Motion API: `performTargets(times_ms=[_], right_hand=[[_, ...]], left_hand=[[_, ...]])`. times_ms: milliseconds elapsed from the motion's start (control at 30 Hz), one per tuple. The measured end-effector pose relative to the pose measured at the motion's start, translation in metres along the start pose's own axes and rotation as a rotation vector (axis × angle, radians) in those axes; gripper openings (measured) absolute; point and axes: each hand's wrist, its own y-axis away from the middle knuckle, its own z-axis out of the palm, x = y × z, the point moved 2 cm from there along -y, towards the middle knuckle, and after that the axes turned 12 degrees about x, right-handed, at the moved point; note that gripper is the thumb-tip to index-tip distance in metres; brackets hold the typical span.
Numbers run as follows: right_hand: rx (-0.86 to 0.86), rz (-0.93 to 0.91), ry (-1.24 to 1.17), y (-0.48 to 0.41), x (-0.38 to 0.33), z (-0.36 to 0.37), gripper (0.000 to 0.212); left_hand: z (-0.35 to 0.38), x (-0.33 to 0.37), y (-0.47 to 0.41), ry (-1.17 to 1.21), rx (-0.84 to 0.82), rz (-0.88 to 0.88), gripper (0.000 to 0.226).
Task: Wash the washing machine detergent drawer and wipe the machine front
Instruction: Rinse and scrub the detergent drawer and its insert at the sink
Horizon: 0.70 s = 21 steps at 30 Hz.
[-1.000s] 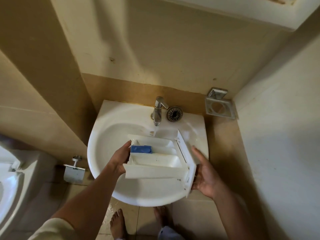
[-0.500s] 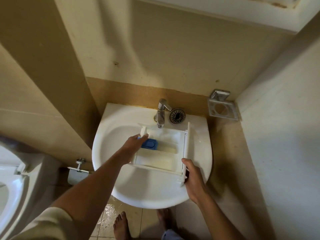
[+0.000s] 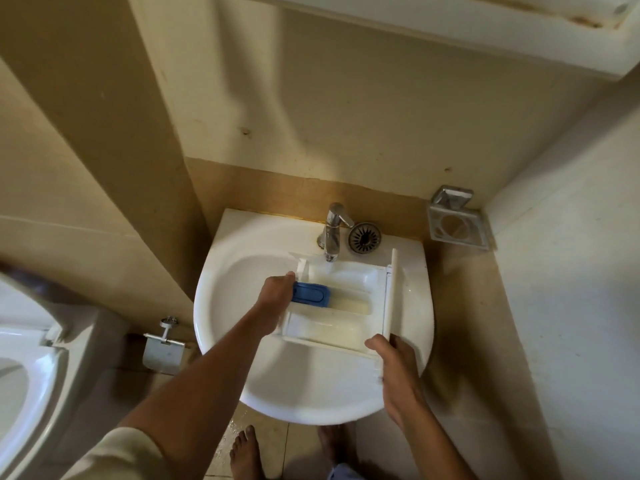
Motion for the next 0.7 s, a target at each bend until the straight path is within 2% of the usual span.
performTargets(times_ms=[100,133,267,333,400,533,600,700], right_hand=[[0.062,-0.124,0.102,0.003,-0.012,-0.01,0.03],[0.113,-0.174,0.146,0.005,-0.016,-0.011,0.034],[0.296,-0.38,0.395,0.018,-0.034,-0.009,0.078],[0.351,-0.435,0.458,0.023,-0.042,-0.009,0.084],[0.331,-0.375,0.381,0.023,-0.045,-0.011,0.078],[0.058,-0.115,0.082,0.006,-0.039,-0.018,0.018],[-0.042,0.021,0.045,-0.005,-0.028,-0.016,0.014],[-0.121,0.136,0.002,-0.017,-0.013,-0.005,0.027]], left_hand=[[0.014,-0.011,0.002,0.143,-0.052,-0.142,0.015],[0.02,-0.015,0.003,0.169,-0.074,-0.172,0.012],[0.04,-0.017,0.017,0.263,-0.165,-0.236,0.009],[0.046,-0.014,0.024,0.256,-0.183,-0.241,0.007],[0.047,-0.01,0.023,0.227,-0.179,-0.218,0.011],[0.026,-0.004,0.009,0.045,-0.14,-0.076,0.019],[0.01,0.0,0.008,-0.004,-0.136,-0.046,0.032],[-0.016,0.004,0.008,-0.043,-0.136,-0.046,0.046]])
